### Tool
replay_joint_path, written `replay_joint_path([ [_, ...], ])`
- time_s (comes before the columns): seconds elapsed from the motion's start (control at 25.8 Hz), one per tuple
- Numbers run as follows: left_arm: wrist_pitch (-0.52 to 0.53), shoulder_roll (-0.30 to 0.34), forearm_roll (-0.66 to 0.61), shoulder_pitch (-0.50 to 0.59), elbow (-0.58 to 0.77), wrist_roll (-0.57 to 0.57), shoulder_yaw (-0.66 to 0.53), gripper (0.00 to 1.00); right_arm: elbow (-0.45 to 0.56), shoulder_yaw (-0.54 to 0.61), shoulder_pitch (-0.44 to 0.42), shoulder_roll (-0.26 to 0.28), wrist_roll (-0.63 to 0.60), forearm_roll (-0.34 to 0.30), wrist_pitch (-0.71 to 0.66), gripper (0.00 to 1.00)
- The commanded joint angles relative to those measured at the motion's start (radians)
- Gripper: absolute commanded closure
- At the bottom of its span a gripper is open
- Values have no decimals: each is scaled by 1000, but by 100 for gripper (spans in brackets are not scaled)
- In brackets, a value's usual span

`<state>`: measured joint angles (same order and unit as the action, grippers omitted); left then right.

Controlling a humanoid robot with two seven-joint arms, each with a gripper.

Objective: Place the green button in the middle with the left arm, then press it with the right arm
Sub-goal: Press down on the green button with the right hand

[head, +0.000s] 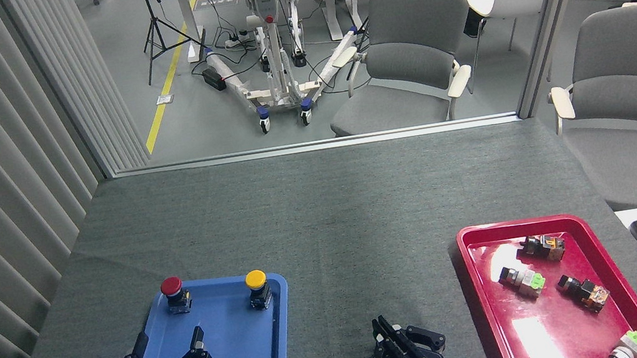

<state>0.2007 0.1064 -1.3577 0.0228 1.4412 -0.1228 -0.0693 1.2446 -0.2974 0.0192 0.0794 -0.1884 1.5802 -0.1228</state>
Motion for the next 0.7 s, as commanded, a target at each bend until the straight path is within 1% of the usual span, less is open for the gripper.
replay_joint_path([
  [0.0, 0, 1, 0, 0, 2, 0, 0, 0, -10, 3, -1, -4, 1, -2, 2, 84],
  [0.19, 0, 4, 0, 0, 2, 0, 0, 0, -7, 7, 34, -30, -8, -6, 14, 85],
  [0.46, 0, -1, 3, -1, -4, -1, 0, 0, 45, 15, 59, -30, -8, -17, 15, 84],
  [0.58, 0, -2, 5, -1, -5, -3, 0, 0, 59, 20, 65, -26, -8, -46, 22, 84],
  [0.62, 0, -2, 5, -3, -5, -3, 0, 0, 61, 21, 67, -23, -8, -58, 31, 83],
  [0.66, 0, -2, 5, -1, -4, -3, 0, 0, 61, 30, 67, -20, -8, -71, 51, 72],
])
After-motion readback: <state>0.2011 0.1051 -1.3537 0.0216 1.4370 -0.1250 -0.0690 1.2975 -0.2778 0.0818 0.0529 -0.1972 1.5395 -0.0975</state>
